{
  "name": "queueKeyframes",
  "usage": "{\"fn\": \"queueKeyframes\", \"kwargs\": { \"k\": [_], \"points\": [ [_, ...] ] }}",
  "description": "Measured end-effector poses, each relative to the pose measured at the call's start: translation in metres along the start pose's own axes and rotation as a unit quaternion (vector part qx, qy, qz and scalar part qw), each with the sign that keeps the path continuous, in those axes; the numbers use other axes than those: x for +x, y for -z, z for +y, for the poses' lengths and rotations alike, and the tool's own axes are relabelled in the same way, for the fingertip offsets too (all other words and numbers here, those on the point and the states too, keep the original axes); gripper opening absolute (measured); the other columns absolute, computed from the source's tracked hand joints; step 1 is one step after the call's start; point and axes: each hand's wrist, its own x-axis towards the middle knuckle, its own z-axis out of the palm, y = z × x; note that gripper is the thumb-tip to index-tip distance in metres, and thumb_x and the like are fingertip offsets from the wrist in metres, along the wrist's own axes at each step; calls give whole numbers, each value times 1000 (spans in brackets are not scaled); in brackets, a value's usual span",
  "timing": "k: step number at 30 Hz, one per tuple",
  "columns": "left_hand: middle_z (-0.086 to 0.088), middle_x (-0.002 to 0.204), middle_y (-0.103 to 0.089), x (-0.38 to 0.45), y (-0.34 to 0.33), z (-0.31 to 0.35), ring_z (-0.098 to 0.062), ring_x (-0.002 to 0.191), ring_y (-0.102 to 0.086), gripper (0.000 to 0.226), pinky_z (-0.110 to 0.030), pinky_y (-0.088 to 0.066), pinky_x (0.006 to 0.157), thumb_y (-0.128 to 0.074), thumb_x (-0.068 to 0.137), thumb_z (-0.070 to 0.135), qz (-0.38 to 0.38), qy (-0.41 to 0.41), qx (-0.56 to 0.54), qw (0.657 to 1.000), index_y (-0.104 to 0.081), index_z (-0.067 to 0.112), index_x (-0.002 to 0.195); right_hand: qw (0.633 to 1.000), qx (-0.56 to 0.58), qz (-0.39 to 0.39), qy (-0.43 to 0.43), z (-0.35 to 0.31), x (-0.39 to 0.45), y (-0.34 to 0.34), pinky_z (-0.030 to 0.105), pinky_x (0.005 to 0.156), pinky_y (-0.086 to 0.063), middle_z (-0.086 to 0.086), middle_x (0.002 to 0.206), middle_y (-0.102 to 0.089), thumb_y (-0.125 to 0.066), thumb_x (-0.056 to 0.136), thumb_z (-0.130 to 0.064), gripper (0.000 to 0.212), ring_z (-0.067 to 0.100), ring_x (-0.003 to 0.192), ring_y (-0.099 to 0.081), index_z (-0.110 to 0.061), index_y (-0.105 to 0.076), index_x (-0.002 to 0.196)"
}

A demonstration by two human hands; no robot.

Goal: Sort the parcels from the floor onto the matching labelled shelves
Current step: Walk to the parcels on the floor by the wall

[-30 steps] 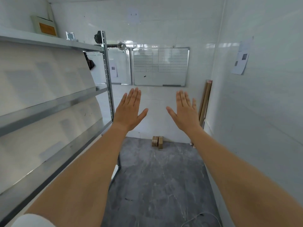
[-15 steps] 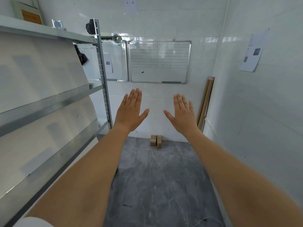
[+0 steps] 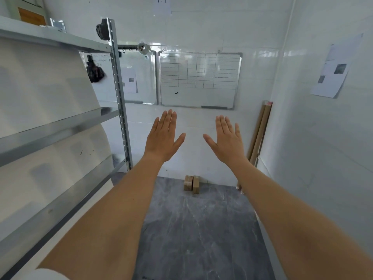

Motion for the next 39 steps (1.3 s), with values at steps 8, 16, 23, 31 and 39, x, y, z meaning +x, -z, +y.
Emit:
{"fn": "queueKeyframes", "kwargs": {
  "k": [8, 16, 23, 31, 39],
  "points": [
    [-10, 168, 10, 42, -54, -12, -21, 155, 10, 75, -35, 6, 125, -23, 104, 50, -18, 11, -19, 1000, 8, 7, 157, 1000, -9, -13, 1, 13, 46, -49, 46, 130, 4, 9, 175, -1, -22, 105, -62, 84, 23, 162, 2, -7, 1, 165],
    [-9, 167, 11, 107, -112, -54, -20, 155, 11, 76, -34, 7, 125, -23, 104, 50, -20, 0, -23, 1000, 8, 7, 158, 1000, -22, -21, -7, 6, 116, -113, 46, 130, 6, 10, 175, 1, -20, 105, -63, 85, 24, 162, 4, -8, 3, 165],
    [-8, 168, 11, 177, -160, -108, -20, 154, 12, 76, -33, 8, 123, -22, 104, 51, -28, -3, -2, 1000, 8, 7, 158, 1000, -18, -9, -18, -7, 204, -154, 47, 130, 5, 9, 175, -1, -22, 105, -63, 85, 23, 162, 2, -7, 1, 165],
    [-8, 168, 11, 246, -227, -128, -20, 154, 12, 76, -34, 9, 124, -21, 103, 53, -47, -30, -3, 998, 9, 8, 157, 999, -33, -22, -14, -1, 276, -214, 45, 128, 8, 9, 175, -1, -20, 104, -64, 85, 24, 162, 2, -8, 1, 165],
    [-9, 168, 8, 316, -290, -130, -21, 155, 9, 76, -36, 5, 126, -22, 103, 52, -52, -31, -18, 998, 6, 6, 158, 999, -32, -22, -19, 32, 346, -263, 45, 129, 7, 9, 175, -1, -22, 105, -62, 84, 24, 162, 2, -7, 0, 165]
  ]
}}
